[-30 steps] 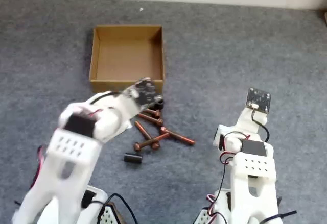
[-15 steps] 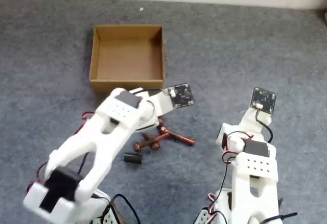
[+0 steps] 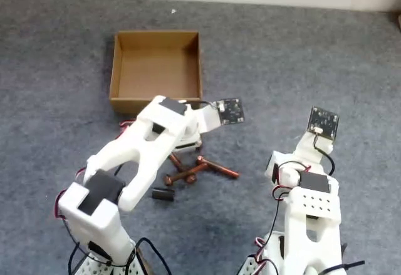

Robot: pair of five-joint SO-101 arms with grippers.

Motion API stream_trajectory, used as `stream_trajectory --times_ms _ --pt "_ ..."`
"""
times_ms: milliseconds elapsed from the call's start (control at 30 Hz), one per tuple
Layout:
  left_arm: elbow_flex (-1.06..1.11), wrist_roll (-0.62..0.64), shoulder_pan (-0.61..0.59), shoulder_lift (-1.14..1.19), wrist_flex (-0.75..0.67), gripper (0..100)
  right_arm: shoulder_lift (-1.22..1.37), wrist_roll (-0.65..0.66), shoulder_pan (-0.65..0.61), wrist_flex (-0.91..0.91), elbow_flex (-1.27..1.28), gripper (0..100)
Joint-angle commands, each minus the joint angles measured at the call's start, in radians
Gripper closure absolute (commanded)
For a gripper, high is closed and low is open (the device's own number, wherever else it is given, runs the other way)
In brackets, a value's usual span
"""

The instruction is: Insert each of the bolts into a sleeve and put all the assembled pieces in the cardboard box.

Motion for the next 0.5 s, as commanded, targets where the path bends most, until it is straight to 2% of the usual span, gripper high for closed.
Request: stream_trajectory --times_ms 0,67,267,467 --pt "-0.079 -0.074 0.01 0.071 -0.012 84 -0.025 -0.003 0.012 -0.027 -0.01 99.4" --pt "-0.09 -0.109 0.013 0.094 -0.012 84 -0.025 -0.003 0.01 -0.027 -0.01 99.4" --pt "-0.087 -0.114 0.013 0.105 -0.011 84 -0.025 -0.003 0.008 -0.027 -0.01 99.4" --pt "-0.091 -0.117 0.059 0.104 0.104 87 -0.025 -0.003 0.008 -0.027 -0.01 99.4"
